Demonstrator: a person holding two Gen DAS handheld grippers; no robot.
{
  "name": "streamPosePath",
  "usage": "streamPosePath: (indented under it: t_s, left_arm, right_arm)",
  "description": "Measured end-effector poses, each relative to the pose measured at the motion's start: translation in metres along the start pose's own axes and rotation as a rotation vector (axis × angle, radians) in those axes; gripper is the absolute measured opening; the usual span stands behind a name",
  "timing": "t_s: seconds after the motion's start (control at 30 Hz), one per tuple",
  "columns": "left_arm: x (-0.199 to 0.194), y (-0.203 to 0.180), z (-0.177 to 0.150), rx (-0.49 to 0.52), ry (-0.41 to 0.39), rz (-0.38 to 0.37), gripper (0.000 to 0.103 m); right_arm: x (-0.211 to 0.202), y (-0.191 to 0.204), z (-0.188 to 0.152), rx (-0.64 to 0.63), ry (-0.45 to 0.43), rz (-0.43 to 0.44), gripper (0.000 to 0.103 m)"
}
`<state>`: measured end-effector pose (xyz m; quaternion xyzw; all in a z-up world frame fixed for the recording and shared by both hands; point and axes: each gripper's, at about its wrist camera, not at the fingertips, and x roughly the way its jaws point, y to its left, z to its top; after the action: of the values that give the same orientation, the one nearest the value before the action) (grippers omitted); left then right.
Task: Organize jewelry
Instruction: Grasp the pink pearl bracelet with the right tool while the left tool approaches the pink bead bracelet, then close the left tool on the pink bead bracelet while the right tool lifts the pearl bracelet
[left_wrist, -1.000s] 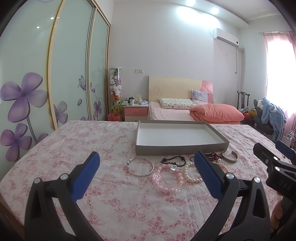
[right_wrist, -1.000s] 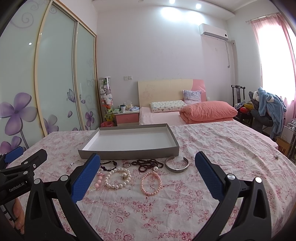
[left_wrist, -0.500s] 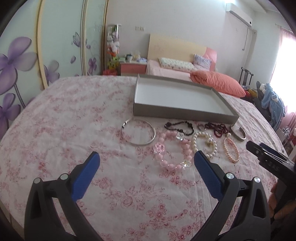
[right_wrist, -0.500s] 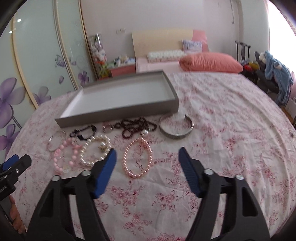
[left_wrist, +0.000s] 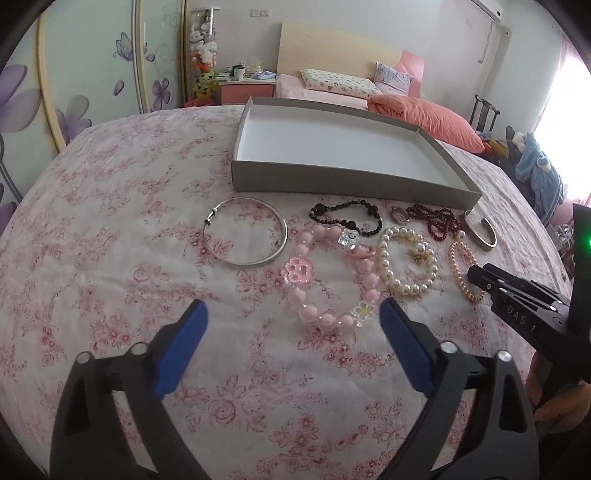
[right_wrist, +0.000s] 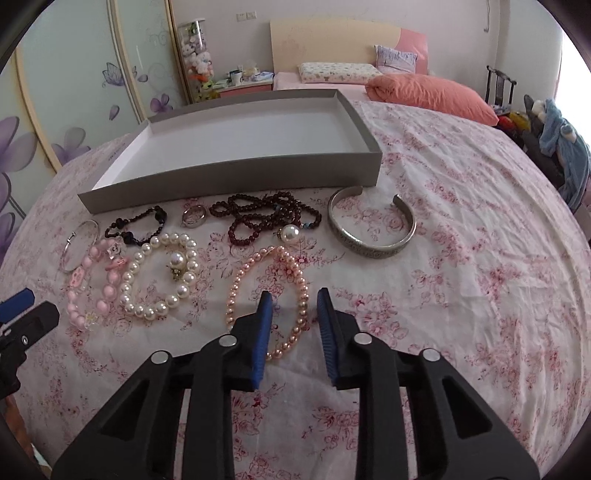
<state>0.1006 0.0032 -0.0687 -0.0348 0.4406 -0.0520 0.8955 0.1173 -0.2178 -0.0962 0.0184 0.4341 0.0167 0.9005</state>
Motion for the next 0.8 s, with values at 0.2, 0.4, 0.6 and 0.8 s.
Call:
streamPosePath:
  t_s: [0.2, 0.4, 0.6, 0.8]
  left_arm:
    - [0.015, -0.006, 0.007, 0.020, 0.040, -0.005, 0.068]
    - [0.030, -0.011, 0.012, 0.029, 0.090, -0.019, 0.058]
    - [0.041, -0.010, 0.023, 0.011, 0.101, -0.023, 0.051]
    - [0.046, -0.011, 0.029, 0.024, 0.095, -0.001, 0.033]
  right_arm:
    - [-0.007, 0.001, -0.005, -0.021, 0.000, -0.011, 0.007]
    - [-0.005, -0.014, -0.003, 0.014, -0.004, -0.005, 0.007]
    - [-0.004, -0.013, -0.002, 0.003, -0.010, -0.008, 0.007]
    - [-0.003, -0.014, 0.000, 0.015, 0.003, -0.004, 0.008]
